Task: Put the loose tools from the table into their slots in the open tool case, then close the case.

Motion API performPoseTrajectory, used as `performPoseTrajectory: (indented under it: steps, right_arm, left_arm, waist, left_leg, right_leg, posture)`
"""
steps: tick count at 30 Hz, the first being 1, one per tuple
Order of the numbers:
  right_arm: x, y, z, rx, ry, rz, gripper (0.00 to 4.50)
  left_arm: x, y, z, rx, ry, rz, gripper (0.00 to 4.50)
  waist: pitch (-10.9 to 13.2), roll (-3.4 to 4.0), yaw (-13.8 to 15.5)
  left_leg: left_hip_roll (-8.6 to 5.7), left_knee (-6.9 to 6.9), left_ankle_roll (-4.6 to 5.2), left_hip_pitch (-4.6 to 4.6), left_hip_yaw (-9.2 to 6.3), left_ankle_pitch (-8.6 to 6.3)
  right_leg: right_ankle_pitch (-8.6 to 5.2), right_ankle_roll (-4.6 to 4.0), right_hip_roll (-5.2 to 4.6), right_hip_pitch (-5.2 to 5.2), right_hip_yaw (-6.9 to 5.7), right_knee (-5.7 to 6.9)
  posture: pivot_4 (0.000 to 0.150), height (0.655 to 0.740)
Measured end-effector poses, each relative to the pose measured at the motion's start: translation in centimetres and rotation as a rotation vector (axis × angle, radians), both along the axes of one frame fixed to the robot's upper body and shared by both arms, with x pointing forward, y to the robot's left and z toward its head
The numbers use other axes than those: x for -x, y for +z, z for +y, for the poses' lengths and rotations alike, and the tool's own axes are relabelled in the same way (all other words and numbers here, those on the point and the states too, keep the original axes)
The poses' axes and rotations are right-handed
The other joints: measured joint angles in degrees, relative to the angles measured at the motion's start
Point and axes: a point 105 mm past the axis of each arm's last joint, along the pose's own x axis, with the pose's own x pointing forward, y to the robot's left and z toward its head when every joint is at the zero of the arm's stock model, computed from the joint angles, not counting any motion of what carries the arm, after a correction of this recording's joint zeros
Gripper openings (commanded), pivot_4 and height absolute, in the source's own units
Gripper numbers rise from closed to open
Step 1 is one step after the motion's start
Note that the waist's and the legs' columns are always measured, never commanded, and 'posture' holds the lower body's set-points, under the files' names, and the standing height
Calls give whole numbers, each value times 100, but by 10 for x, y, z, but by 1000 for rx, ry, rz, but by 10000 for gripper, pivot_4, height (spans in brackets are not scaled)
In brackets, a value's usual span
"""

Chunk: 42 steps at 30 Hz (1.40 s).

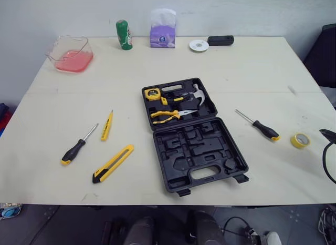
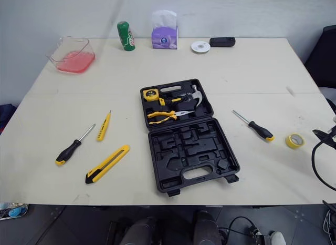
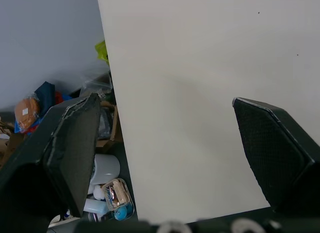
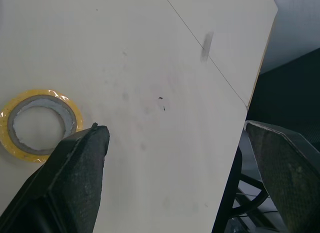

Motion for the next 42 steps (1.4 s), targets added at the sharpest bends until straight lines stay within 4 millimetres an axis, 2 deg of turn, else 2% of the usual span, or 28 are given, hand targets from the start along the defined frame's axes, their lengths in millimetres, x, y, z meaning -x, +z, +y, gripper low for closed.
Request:
performPoseTrajectory:
  steps: [9, 21, 28, 31, 37, 42]
  right_arm:
    - [-4, -8, 9, -31, 45, 27, 45000]
    - [-7, -3, 18, -28, 103, 49, 45000]
    - [-18, 1, 39, -106, 193, 53, 45000]
    - [-23, 2, 55, -177, 259, 73, 45000]
    - [-37, 5, 102, -238, 416, 88, 45000]
    - [-49, 5, 140, -249, 505, 101, 45000]
  left_arm:
    - [-12, 9, -13, 59, -79, -46, 44513]
    - [-20, 11, -23, 78, -116, -50, 44513]
    - [-35, 11, -44, 112, -189, -60, 44513]
    - [-46, 16, -64, 113, -259, -55, 44513]
    - [-73, 13, -118, 145, -438, -23, 44513]
    - [-93, 22, -172, 157, -599, -8, 44513]
  waist:
    - [1, 2, 2]
    - [1, 1, 7]
    - [1, 1, 19]
    - [1, 1, 26]
    - [1, 1, 42]
    - [1, 0, 59]
  left_leg:
    - [1, 8, 1, -1, 1, -1]
    - [4, 15, 0, -2, 2, -2]
    - [7, 22, 0, -3, 0, -2]
    - [7, 24, 0, -4, 0, -3]
    - [9, 32, 0, -6, -4, -4]
    - [9, 37, 0, -8, -6, -4]
  right_leg:
    - [0, 0, 1, 0, 1, 3]
    - [0, 0, 2, 0, 2, 7]
    - [1, -1, 4, 1, 2, 10]
    - [1, -1, 4, 2, 3, 9]
    - [1, -2, 7, 4, 1, 12]
    - [1, -1, 10, 4, 0, 15]
  posture:
    - [1500, 7400]
    - [1500, 7400]
    - [1500, 7400]
    - [1500, 7400]
    - [1500, 7400]
    - [1500, 7400]
